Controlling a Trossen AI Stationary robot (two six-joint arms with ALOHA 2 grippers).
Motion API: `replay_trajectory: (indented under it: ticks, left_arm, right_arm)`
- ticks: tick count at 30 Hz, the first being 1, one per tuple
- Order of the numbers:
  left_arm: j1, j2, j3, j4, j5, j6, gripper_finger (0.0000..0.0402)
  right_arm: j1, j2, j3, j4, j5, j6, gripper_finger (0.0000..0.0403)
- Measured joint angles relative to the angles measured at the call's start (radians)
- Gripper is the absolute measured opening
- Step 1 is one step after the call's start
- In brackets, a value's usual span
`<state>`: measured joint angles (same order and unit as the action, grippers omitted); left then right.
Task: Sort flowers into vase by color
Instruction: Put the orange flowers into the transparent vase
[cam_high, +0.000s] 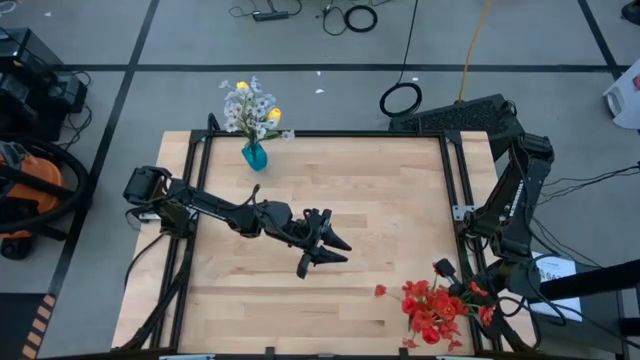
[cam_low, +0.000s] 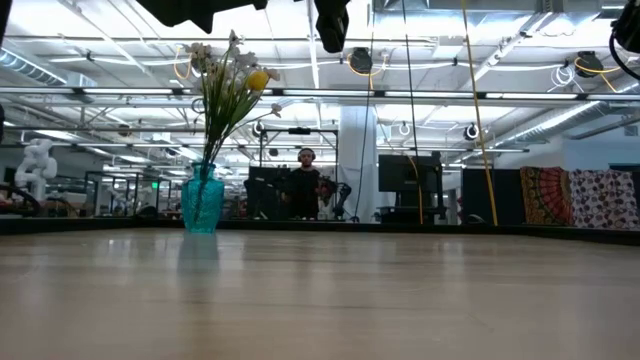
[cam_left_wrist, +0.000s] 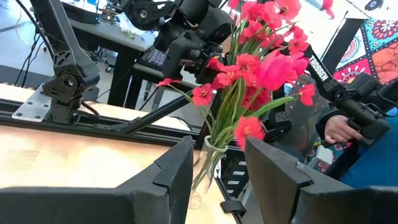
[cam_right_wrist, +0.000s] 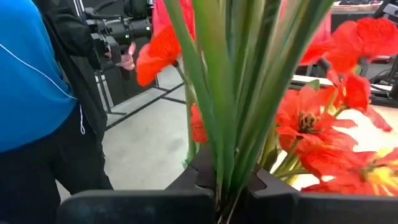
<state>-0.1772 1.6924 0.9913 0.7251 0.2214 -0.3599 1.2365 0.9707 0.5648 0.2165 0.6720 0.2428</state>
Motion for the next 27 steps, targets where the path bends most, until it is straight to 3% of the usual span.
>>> replay_trajectory:
  ticks: [9,27]
  left_arm:
    - [0.0,0.0,0.0,0.0,0.0,0.0,0.015]
    - [0.0,0.0,0.0,-0.009,0.0,0.0,0.015]
  right_arm:
    - [-0.001,0.0,0.0,0.0,0.007,0.069,0.0013]
    - [-0.012,0.0,0.034,-0.055,0.002,0.202,0.0114]
